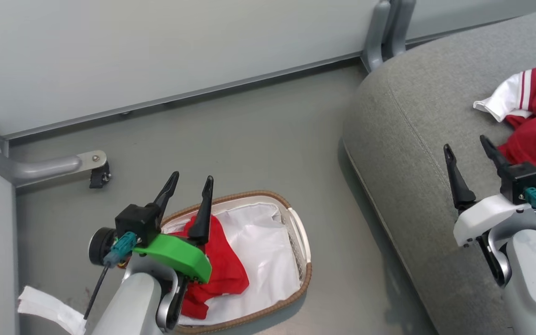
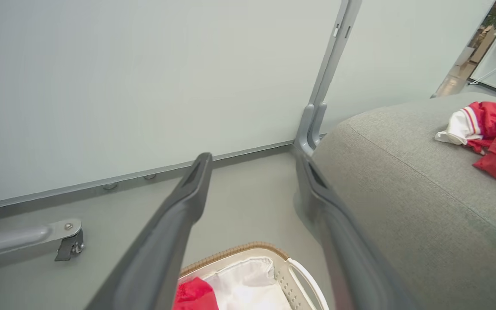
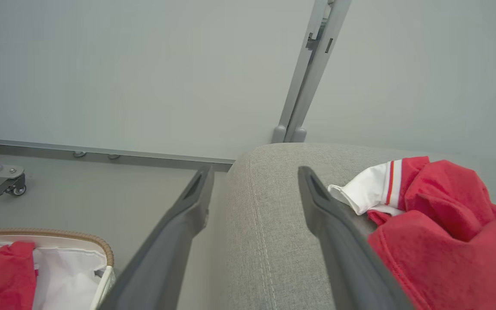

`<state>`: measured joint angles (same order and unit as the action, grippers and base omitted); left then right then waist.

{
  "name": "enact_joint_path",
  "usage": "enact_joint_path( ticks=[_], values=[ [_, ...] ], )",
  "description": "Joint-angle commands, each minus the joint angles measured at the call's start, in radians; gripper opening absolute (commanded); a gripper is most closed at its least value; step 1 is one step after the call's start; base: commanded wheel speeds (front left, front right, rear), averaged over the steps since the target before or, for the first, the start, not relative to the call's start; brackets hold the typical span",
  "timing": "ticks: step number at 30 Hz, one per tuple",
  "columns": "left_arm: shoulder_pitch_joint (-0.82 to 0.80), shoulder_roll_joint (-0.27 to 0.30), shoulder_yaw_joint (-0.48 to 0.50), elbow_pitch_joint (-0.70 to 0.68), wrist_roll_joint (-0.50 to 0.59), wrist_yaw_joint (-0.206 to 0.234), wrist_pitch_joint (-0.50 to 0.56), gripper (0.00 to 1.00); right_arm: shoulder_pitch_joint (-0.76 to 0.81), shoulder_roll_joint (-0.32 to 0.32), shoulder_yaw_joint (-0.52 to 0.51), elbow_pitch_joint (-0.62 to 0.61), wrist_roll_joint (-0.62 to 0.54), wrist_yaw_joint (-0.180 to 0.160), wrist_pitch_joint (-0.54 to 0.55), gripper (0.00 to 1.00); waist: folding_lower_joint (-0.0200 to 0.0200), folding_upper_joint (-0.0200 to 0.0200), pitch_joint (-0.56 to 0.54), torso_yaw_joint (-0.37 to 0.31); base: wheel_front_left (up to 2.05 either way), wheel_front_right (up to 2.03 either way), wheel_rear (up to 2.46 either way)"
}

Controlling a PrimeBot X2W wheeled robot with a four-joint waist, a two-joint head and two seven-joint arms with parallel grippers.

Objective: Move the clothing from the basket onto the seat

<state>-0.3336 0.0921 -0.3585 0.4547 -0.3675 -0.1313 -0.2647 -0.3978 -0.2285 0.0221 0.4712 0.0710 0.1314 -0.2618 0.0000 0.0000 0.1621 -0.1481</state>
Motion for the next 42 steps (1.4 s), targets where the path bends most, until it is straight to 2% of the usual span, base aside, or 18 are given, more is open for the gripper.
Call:
enact_joint_path(
  ticks=[1,13,21,33,42],
  values=[
    [0.023,-0.001,0.021,0.004,0.009,0.001,0.000,1.00,0.021,0.001,0.000,-0.002,0.007,-0.001,-0.005,1.00,0.0000,0.0000,-0.048,0.048,0.00,0.00,0.00],
    [0.169,-0.019,0.223,0.012,0.082,0.001,0.001,1.00,0.141,0.081,0.011,-0.057,0.026,-0.001,-0.005,1.00,0.0000,0.0000,-0.121,0.111,0.00,0.00,0.00],
    [0.257,-0.034,0.338,-0.031,0.103,0.001,0.001,1.00,0.226,0.115,-0.009,-0.095,0.042,-0.001,-0.005,1.00,0.0000,0.0000,-0.142,0.134,0.00,0.00,0.00],
    [0.338,-0.040,0.377,-0.077,0.118,0.001,0.001,1.00,0.295,0.146,-0.023,-0.113,0.053,-0.001,-0.005,1.00,0.0000,0.0000,-0.158,0.133,0.00,0.00,0.00],
    [0.284,-0.040,0.325,-0.056,0.080,0.001,0.001,1.00,0.244,0.150,0.003,-0.127,0.080,-0.001,-0.005,1.00,0.0000,0.0000,-0.096,0.108,0.00,0.00,0.00]
  ],
)
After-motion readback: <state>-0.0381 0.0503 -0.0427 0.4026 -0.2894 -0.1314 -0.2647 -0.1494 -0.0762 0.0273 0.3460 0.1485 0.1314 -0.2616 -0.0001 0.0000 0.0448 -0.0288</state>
